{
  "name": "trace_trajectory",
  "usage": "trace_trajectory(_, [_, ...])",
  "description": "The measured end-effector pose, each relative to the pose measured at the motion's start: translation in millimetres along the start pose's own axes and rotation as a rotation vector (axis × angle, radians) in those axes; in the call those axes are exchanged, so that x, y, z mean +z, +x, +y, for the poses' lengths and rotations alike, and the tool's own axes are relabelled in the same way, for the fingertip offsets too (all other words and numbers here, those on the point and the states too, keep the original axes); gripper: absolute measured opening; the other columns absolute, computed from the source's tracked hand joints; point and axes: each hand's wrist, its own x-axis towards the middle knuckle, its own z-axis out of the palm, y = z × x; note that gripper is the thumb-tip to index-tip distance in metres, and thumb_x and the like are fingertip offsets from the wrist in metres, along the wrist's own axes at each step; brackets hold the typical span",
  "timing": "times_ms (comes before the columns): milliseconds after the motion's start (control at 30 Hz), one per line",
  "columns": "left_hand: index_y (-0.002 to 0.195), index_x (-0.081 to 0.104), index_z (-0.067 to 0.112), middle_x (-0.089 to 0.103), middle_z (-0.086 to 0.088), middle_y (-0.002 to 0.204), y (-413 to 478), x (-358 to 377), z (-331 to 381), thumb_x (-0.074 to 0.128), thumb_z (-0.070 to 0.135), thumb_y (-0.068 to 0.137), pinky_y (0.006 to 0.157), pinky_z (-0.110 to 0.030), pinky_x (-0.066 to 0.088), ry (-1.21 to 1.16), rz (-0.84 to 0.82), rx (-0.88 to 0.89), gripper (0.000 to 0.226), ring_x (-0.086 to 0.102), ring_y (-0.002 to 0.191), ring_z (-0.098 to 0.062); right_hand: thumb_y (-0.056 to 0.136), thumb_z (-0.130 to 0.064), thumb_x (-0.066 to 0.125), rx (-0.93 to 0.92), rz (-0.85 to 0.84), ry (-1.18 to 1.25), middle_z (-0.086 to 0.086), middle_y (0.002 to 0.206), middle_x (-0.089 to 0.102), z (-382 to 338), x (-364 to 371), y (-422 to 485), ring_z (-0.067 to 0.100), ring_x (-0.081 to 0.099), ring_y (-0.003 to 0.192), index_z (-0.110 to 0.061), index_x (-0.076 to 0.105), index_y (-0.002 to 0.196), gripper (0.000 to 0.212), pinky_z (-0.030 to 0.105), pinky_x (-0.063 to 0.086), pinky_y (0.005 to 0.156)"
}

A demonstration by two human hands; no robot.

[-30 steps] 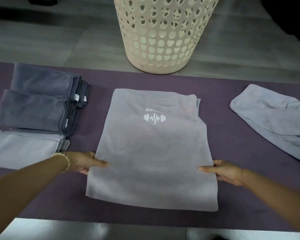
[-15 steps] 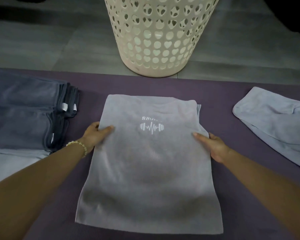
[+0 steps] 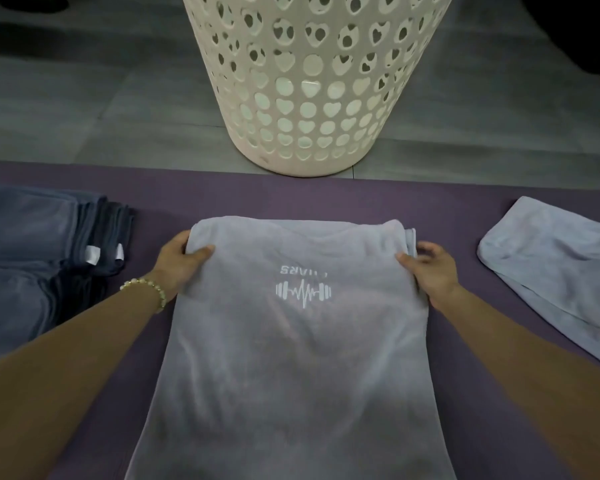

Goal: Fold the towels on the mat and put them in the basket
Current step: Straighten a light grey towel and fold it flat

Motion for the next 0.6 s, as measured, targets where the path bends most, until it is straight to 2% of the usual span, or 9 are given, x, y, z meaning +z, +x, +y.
trace_trajectory(33, [0.123,0.057,0.010,0.061,-0.009,0.119,2.6,2.2,-1.3,0.067,0.016,0.087,0.091,-0.040,0.049,0.005,-0.005,-0.010,0.037,0.058,0.103,-0.025,0.078,-0.017,0.077,-0.015,0.057,-0.079,-0.002,0.085,0.057,1.7,2.5,0.6,0.015,0.056,0.078,-0.009,0.051,0.126,0.055,0.023,0.044,0.070])
trace_trajectory(100, [0.119,0.058,0.009,0.062,-0.008,0.113,6.2,9.0,-0.3,0.068,0.014,0.086,0.084,-0.036,0.049,0.020,0.010,-0.014,0.036,0.058,0.097,-0.024,0.077,-0.018,0.077,-0.151,0.136,-0.223,0.002,0.100,0.050,2.1,8.5,4.3,0.017,0.051,0.086,-0.012,0.050,0.124,0.055,0.025,0.039,0.077])
trace_trajectory(200, [0.102,0.062,0.010,0.062,-0.006,0.094,10.4,17.9,10.6,0.069,0.021,0.086,0.071,-0.030,0.045,0.103,0.123,0.082,0.021,0.057,0.084,-0.020,0.083,-0.028,0.071,-0.340,0.122,-0.413,-0.001,0.107,0.040,-5.5,16.1,9.7,0.021,0.052,0.091,-0.015,0.060,0.109,0.031,0.027,0.041,0.078])
trace_trajectory(267, [0.089,0.063,0.002,0.057,-0.007,0.078,15.0,21.2,17.7,0.066,0.028,0.087,0.058,-0.026,0.039,0.174,0.177,0.149,0.026,0.050,0.072,-0.018,0.086,-0.038,0.065,-0.257,0.083,-0.521,0.005,0.104,0.049,-9.2,21.1,15.9,0.026,0.056,0.096,-0.013,0.061,0.099,0.028,0.029,0.042,0.072])
trace_trajectory(333, [0.083,0.061,0.000,0.050,-0.006,0.072,19.4,22.9,23.7,0.060,0.031,0.091,0.055,-0.024,0.035,0.205,0.184,0.151,0.031,0.043,0.069,-0.018,0.086,-0.039,0.064,-0.137,0.052,-0.547,0.009,0.097,0.058,-14.3,24.7,20.0,0.025,0.058,0.084,-0.009,0.061,0.094,0.032,0.030,0.044,0.066])
trace_trajectory(367, [0.083,0.060,0.002,0.050,-0.006,0.073,22.5,23.2,25.5,0.057,0.031,0.093,0.056,-0.025,0.034,0.211,0.175,0.148,0.030,0.042,0.071,-0.018,0.087,-0.036,0.064,-0.109,0.040,-0.535,0.008,0.083,0.057,-17.1,25.4,21.1,0.021,0.054,0.070,-0.009,0.059,0.081,0.028,0.028,0.042,0.060])
trace_trajectory(433, [0.088,0.061,0.005,0.054,-0.008,0.080,28.8,23.4,28.2,0.053,0.028,0.095,0.066,-0.027,0.038,0.215,0.157,0.136,0.025,0.046,0.077,-0.018,0.089,-0.026,0.063,-0.097,0.031,-0.488,0.002,0.059,0.044,-22.1,24.4,21.1,0.017,0.040,0.053,-0.012,0.045,0.061,0.036,0.025,0.033,0.048])
trace_trajectory(500, [0.100,0.064,0.004,0.057,-0.010,0.089,34.4,23.0,29.4,0.051,0.024,0.096,0.075,-0.028,0.040,0.178,0.164,0.130,0.025,0.049,0.083,-0.020,0.092,-0.022,0.057,-0.163,0.084,-0.390,-0.002,0.060,0.043,-25.3,20.4,20.3,0.016,0.041,0.055,-0.010,0.047,0.070,0.028,0.025,0.031,0.047])
trace_trajectory(600, [0.110,0.063,0.000,0.057,-0.009,0.093,41.0,20.0,26.2,0.051,0.022,0.097,0.079,-0.030,0.042,0.110,0.191,0.080,0.028,0.050,0.086,-0.020,0.096,-0.023,0.050,-0.198,0.202,-0.260,-0.002,0.066,0.044,-20.8,14.9,18.7,0.017,0.042,0.060,-0.007,0.045,0.086,0.019,0.029,0.032,0.051])
